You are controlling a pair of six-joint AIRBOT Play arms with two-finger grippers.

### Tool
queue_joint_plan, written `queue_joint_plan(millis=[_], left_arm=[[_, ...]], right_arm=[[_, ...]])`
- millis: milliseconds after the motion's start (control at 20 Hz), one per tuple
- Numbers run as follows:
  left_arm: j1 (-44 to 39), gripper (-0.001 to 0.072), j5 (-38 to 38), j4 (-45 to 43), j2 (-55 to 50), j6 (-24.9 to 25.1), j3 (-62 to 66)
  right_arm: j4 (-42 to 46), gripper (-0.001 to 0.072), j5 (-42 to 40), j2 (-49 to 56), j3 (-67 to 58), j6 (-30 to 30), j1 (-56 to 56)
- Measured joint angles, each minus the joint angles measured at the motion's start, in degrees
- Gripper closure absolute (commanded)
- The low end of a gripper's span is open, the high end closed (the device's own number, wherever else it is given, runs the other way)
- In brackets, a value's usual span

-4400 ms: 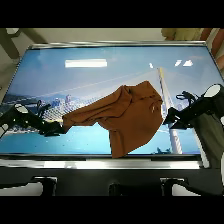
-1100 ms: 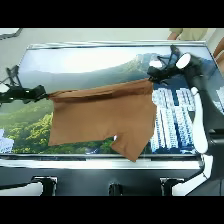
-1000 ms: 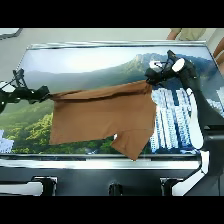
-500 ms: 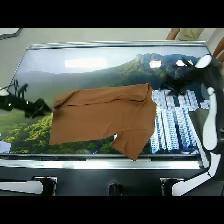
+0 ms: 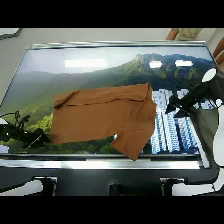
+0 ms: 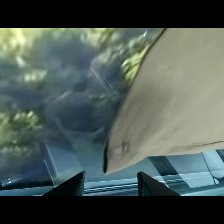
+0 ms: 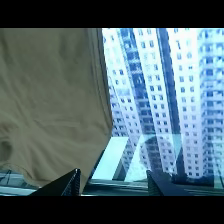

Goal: Fold the shirts.

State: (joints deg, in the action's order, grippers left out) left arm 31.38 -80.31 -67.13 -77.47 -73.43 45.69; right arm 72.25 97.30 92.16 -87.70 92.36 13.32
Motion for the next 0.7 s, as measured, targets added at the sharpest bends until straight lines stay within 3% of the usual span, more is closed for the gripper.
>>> queue_joint_plan(millis=[150, 250, 350, 400, 700], left_arm=[[-0.4, 0.0361, 2.8, 0.4, 0.4, 0.5, -2.0], [-1.0, 0.0451, 4.3, 1.7, 0.4, 0.6, -3.1], [-1.7, 0.0634, 7.1, 3.5, 0.4, 0.8, -3.8], [-2.0, 0.0669, 7.9, 3.8, 0.4, 0.8, -4.0], [-2.7, 0.067, 10.0, 5.1, 0.5, 1.2, -4.6]], right_arm=[[0.3, 0.0229, 0.1, -0.6, 2.1, -0.7, 0.0], [0.5, 0.0228, -0.3, -1.2, 3.3, -1.1, 0.0], [0.8, 0.0228, -1.2, -2.4, 5.4, -1.4, 0.0], [1.0, 0.0227, -2.1, -3.3, 7.0, -1.7, 0.0], [-3.5, 0.0226, -10.7, -7.4, 21.4, -3.7, 0.0]])
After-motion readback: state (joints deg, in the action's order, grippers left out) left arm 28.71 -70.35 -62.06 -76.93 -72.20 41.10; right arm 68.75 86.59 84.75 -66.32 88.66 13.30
